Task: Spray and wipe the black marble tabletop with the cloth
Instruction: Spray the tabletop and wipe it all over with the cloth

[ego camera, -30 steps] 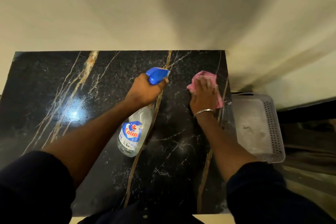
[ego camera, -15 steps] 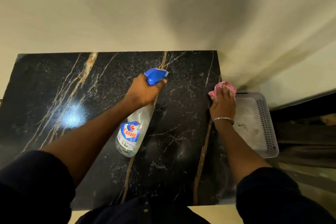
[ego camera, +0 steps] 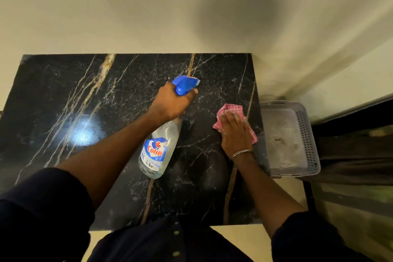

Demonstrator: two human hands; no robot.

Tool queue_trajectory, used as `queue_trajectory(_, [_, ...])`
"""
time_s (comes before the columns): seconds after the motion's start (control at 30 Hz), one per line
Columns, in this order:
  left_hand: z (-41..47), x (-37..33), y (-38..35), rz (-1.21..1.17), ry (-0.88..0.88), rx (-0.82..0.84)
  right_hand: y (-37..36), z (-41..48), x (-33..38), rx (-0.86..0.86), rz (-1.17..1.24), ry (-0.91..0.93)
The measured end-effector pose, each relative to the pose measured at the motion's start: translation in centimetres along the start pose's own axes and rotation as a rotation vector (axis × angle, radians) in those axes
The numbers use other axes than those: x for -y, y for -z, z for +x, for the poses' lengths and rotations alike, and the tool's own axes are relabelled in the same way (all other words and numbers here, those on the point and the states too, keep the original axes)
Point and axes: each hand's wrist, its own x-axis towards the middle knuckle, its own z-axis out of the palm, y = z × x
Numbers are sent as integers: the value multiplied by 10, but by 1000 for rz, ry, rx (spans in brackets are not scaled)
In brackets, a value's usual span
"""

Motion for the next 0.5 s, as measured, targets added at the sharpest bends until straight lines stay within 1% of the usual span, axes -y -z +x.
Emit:
queue_trajectory(0.1, [-4,0,1,-9,-5,1,8,-4,-45,-35,12,-199])
queue_trajectory(0.2, [-10,1,0,0,-3,13,11,-13,-70,-51,36,-312])
queue_trajectory(0.37, [-22,0,-3,9,-17,7,10,-43,-35,-90,28,-349])
queue_trajectory(0.43, [-24,-2,-5,-5,-13,10,6,-57,-18,-86,48,-331])
queue_trajectory(0.5, [-26,-3,-8,9,-13,17,-1,-67,2,-58,56,-269])
